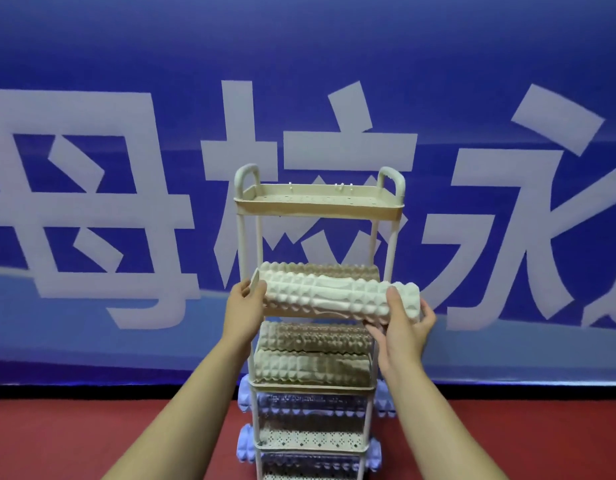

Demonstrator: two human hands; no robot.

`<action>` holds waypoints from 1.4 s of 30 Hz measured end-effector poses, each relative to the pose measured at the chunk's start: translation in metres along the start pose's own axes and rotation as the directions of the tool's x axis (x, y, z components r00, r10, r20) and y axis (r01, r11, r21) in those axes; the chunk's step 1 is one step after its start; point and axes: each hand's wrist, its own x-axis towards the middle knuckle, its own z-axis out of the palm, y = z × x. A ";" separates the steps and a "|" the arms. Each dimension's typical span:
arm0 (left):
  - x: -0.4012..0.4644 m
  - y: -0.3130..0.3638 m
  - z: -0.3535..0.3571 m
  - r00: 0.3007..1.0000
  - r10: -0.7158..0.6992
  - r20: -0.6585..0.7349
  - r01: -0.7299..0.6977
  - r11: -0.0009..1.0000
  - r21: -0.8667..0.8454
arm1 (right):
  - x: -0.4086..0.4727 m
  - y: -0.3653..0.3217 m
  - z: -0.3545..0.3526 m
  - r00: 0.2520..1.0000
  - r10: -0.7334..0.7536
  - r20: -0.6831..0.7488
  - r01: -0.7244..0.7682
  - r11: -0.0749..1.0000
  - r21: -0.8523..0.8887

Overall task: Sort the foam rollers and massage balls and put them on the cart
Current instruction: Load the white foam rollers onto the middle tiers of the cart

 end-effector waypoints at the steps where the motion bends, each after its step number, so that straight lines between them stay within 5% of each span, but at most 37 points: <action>1: 0.005 -0.001 -0.001 0.999 0.020 -0.034 -0.019 0.999 0.032 | 0.002 0.002 0.004 0.999 -0.016 -0.034 0.016 1.000 0.010; 5: 0.024 -0.003 -0.004 0.993 0.084 -0.085 -0.074 0.991 0.113 | 0.007 0.009 0.021 0.994 -0.054 -0.092 0.052 0.998 -0.024; 9: 0.035 -0.011 0.003 0.971 0.231 0.064 -0.239 0.922 0.305 | 0.013 0.020 0.039 0.995 -0.076 -0.062 0.070 0.993 -0.093; 15: 0.051 -0.031 0.008 0.885 0.270 0.378 -0.465 0.479 0.745 | 0.028 0.032 0.051 1.000 0.008 0.005 -0.007 0.957 -0.290; 22: 0.058 -0.041 0.007 0.889 0.236 0.393 -0.454 0.335 0.826 | 0.042 0.037 0.038 0.979 -0.079 0.186 0.186 0.719 -0.669; 32: 0.061 -0.040 -0.003 0.872 0.148 0.467 -0.486 0.130 0.865 | 0.057 0.041 0.034 0.978 0.083 0.189 0.101 0.608 -0.788; 40: 0.057 -0.046 0.003 0.866 0.185 0.465 -0.481 0.053 0.875 | 0.045 0.071 0.017 0.922 -0.151 0.357 0.375 0.580 -0.724; 42: 0.058 -0.047 0.003 0.857 0.191 0.478 -0.493 0.042 0.869 | 0.041 0.081 0.008 0.866 -0.180 0.466 0.496 0.415 -0.763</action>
